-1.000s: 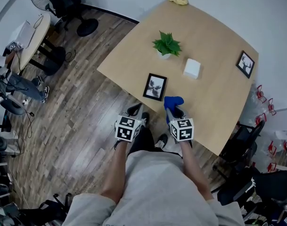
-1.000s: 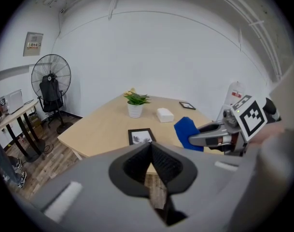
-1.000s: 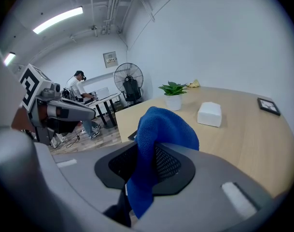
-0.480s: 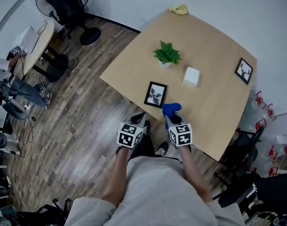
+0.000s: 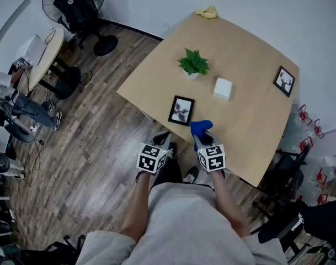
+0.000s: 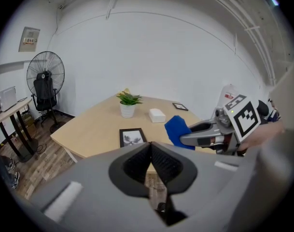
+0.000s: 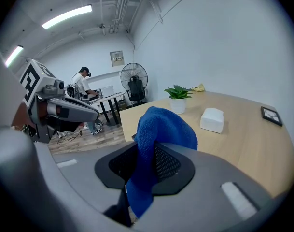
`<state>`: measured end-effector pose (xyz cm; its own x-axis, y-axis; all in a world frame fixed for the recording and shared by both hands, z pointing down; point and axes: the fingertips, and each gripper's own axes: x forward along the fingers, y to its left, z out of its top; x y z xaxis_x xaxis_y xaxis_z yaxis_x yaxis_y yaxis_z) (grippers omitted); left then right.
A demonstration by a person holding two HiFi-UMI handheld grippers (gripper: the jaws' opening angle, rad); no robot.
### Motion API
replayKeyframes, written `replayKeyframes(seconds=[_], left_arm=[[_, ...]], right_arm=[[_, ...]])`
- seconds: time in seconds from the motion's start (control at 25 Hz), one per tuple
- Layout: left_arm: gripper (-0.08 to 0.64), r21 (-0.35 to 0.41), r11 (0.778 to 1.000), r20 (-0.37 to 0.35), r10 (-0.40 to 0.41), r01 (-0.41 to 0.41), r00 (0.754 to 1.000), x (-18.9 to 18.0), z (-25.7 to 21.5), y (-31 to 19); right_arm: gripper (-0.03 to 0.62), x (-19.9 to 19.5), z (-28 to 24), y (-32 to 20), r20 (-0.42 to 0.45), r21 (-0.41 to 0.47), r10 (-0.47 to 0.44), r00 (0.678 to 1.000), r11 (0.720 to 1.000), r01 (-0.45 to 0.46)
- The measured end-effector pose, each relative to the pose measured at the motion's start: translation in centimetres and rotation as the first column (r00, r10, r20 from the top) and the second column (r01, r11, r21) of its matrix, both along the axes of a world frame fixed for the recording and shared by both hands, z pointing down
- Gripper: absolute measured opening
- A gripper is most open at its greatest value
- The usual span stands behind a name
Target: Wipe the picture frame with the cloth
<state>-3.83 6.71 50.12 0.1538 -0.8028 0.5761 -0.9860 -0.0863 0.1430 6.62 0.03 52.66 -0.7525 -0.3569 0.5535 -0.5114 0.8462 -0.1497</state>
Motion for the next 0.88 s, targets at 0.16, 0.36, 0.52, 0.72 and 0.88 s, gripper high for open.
replayKeyframes(seconds=[0.16,0.36,0.52,0.72,0.88], left_arm=[[0.052,-0.006,1.0,0.005,-0.01,0.01,1.0,-0.1,0.2,0.4],[0.052,-0.013,0.999,0.005,-0.03,0.03,1.0,-0.3,0.5,0.7],[0.052,-0.012,0.999,0.005,-0.042,0.042,0.999,-0.2,0.4,0.9],[0.052,-0.017,0.999,0.027,-0.045,0.045,0.999,-0.1,0.4,0.9],[0.052,-0.015,0.999,0.06,-0.033,0.034,0.998,0.0,0.1,1.0]], right_arm=[[0.078,0.1,0.1,0.5,-0.007,0.001,-0.01,1.0,1.0,0.01],[0.08,0.5,0.4,0.6,-0.023,0.008,-0.018,1.0,1.0,0.018],[0.08,1.2,0.4,0.8,-0.046,0.033,-0.021,0.999,0.999,0.023],[0.078,1.6,0.4,0.8,-0.047,0.031,-0.022,0.999,0.999,0.024],[0.08,1.7,0.5,0.9,-0.048,0.032,-0.024,0.999,0.999,0.025]])
